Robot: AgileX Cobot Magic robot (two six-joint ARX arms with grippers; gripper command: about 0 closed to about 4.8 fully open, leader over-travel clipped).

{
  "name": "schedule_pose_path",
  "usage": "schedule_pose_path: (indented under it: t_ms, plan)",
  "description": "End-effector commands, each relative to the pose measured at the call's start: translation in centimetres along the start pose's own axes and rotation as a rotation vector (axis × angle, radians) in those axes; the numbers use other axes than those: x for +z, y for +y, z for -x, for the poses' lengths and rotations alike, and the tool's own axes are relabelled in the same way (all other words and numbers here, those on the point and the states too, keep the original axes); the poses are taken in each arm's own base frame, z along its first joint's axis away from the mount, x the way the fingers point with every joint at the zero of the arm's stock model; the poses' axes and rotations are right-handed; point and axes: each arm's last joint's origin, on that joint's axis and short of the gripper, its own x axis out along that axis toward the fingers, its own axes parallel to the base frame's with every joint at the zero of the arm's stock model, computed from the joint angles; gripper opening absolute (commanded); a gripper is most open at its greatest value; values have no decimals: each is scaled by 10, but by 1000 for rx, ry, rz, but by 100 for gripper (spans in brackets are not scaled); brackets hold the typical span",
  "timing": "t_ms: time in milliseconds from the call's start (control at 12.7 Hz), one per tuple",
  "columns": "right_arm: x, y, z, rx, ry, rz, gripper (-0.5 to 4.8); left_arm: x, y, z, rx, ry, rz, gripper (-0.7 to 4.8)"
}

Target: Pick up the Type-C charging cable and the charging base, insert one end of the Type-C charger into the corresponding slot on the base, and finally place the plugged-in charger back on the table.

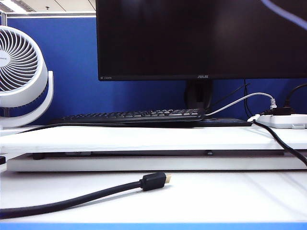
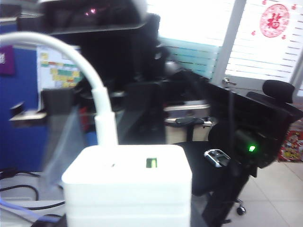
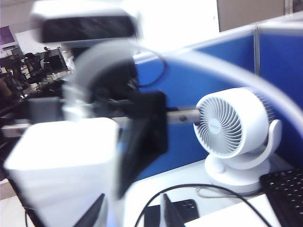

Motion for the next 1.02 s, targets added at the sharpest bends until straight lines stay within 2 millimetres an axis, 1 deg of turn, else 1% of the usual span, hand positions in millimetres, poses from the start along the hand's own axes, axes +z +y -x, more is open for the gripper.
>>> schedule_pose_path:
  t_ms: [79,315,473,630,709,788,1024]
  plan:
    - [14,9,2,26,-64,48,153,-1,-4,1,-25,20,9,-6]
    - [20,13,3,53,-94,3,153,-6,-4,1,-19,41,41,-6]
    - [19,13,3,55,-91,-42,153,-6,-3,1,-11,40,41,-6]
    - [17,13,-5,83,-80,-69,150,-6,-5,-5,-13,41,26,-6]
    - [17,13,-5,85,-79,-69,148,-6,-5,-5,-13,41,26,-6]
    - [16,16,-10,118,-69,-70,148,-6,-5,-5,-12,41,26,-6]
    - [15,14,-12,117,-66,-75,146,-6,-5,-5,-13,41,27,-6]
